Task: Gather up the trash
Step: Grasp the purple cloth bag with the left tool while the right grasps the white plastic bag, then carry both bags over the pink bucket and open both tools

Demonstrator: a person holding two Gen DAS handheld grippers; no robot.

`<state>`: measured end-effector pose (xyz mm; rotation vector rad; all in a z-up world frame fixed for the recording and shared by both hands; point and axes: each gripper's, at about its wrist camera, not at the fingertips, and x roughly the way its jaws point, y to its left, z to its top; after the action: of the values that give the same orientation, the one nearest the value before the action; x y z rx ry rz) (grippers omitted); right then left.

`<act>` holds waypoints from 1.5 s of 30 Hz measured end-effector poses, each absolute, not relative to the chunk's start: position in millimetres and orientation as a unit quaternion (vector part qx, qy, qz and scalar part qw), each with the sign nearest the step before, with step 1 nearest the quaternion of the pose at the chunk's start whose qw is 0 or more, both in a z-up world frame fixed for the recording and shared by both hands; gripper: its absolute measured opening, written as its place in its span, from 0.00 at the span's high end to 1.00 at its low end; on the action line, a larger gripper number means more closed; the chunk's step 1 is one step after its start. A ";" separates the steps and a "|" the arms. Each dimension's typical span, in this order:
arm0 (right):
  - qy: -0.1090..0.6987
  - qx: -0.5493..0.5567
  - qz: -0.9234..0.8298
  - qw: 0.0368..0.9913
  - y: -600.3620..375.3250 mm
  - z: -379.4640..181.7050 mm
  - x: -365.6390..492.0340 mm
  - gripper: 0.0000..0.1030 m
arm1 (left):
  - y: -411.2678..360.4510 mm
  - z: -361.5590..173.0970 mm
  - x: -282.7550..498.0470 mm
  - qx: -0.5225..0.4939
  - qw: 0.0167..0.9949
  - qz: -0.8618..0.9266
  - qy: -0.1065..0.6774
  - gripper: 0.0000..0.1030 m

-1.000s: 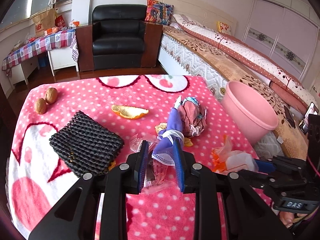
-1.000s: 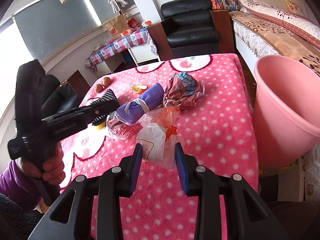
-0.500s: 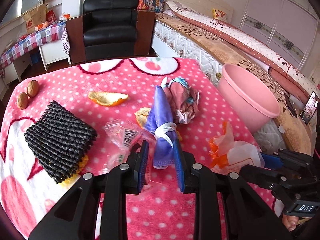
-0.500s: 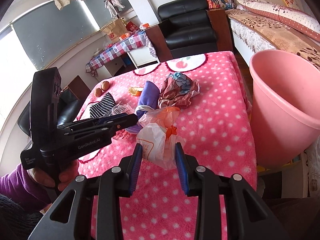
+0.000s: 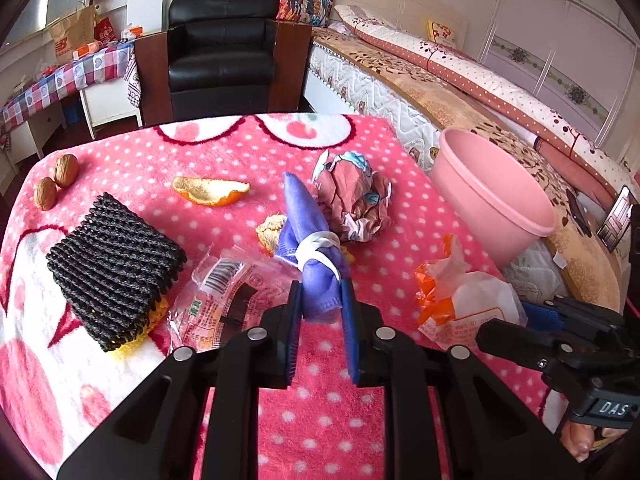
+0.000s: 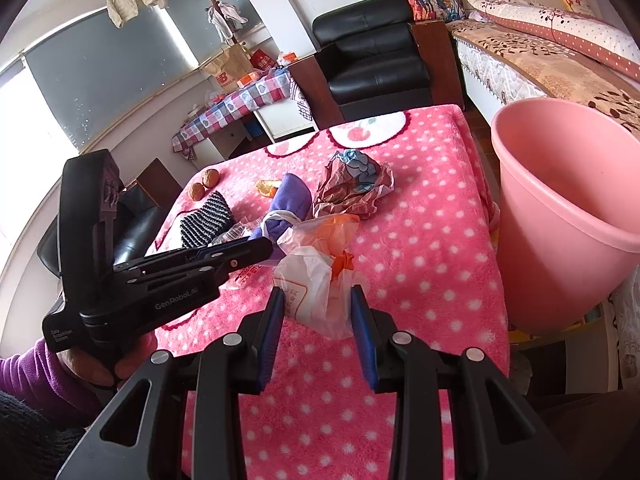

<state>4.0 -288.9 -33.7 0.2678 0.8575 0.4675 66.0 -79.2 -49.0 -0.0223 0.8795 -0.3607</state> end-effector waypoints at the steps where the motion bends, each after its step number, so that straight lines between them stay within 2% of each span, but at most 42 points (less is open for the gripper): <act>1: 0.408 0.129 0.224 0.875 -289.0 -32.5 3.5 0.68 | -78.3 -46.2 63.7 -0.009 0.891 -0.172 0.419 0.82; 13: 0.368 0.122 0.217 0.896 -294.1 -10.7 -1.3 0.68 | -82.7 -1.1 43.4 -0.010 0.916 -0.180 0.358 0.83; 26: 0.299 0.130 0.125 0.937 -358.5 24.3 3.9 0.67 | -139.2 34.6 51.1 -0.002 0.923 -0.232 0.306 0.83; 36: 0.276 0.148 0.052 0.948 -419.1 29.5 15.0 0.67 | -201.9 34.6 69.0 0.020 0.914 -0.272 0.302 0.82; 45: 0.286 0.162 0.009 0.944 -459.8 13.3 35.1 0.66 | -251.0 12.1 88.9 0.037 0.897 -0.294 0.327 0.82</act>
<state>35.1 -459.8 13.3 0.3307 0.5834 0.0184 88.9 -251.0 12.1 0.0763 0.6777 -0.6100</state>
